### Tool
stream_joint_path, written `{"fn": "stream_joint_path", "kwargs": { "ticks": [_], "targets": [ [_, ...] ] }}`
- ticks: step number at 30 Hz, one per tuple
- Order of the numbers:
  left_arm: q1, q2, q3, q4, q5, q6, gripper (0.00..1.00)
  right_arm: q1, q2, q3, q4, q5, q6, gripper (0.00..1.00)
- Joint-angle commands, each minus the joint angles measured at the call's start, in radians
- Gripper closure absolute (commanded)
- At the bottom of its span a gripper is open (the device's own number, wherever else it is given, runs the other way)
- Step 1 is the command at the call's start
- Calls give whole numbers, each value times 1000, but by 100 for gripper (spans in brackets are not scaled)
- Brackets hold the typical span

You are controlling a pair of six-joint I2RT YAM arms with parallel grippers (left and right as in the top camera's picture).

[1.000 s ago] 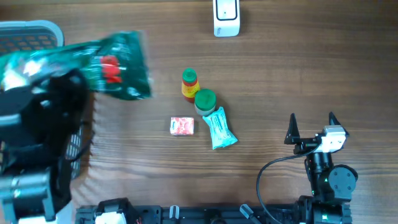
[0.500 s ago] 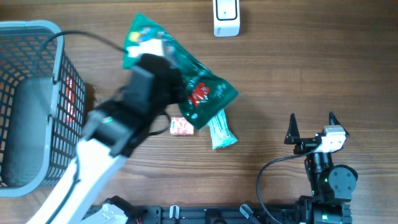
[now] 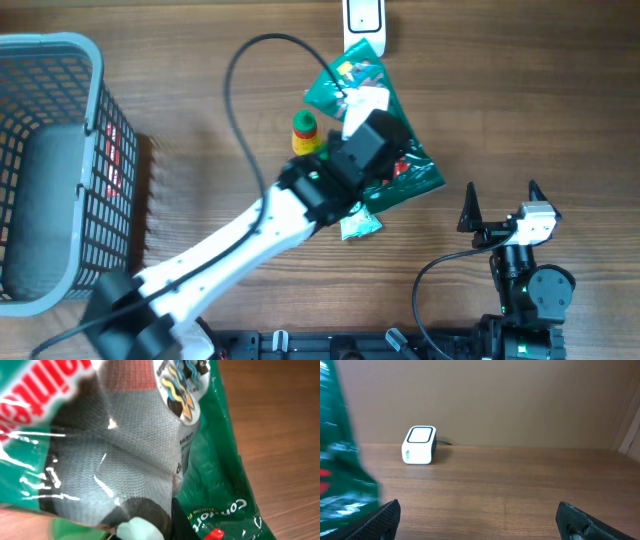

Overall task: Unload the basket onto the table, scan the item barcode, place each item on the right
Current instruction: 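Carry the green bag across and drop it on the table right side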

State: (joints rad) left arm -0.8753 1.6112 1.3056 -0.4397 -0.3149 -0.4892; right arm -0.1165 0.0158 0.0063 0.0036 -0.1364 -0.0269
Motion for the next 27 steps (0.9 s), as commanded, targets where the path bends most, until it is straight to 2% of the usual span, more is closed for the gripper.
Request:
{"fn": "stream_joint_path", "kwargs": {
  "ticks": [1,7,12,13,16,17,20,27],
  "targets": [
    [-3,94,3,79,122,10,96,3,-2,-1,4,10,8,0],
    [-16,197,3,125,251,-98,96,3,-2,-1,4,10,8,0],
    [-45,220,3,103,275,-122,94,3,-2,-1,3,10,7,0],
    [-50,220,3,98,273,-122,87,3,-2,-1,4,10,7,0],
    [-55,220,3,84,273,-123,47,3,-2,-1,3,10,8,0],
    [-54,220,3,79,273,-126,39,3,-2,-1,3,10,7,0],
    [-54,220,3,76,273,-126,36,3,-2,-1,3,10,7,0],
    [-51,161,4,66,227,-117,43,3,-2,-1,3,10,8,0]
  ]
}}
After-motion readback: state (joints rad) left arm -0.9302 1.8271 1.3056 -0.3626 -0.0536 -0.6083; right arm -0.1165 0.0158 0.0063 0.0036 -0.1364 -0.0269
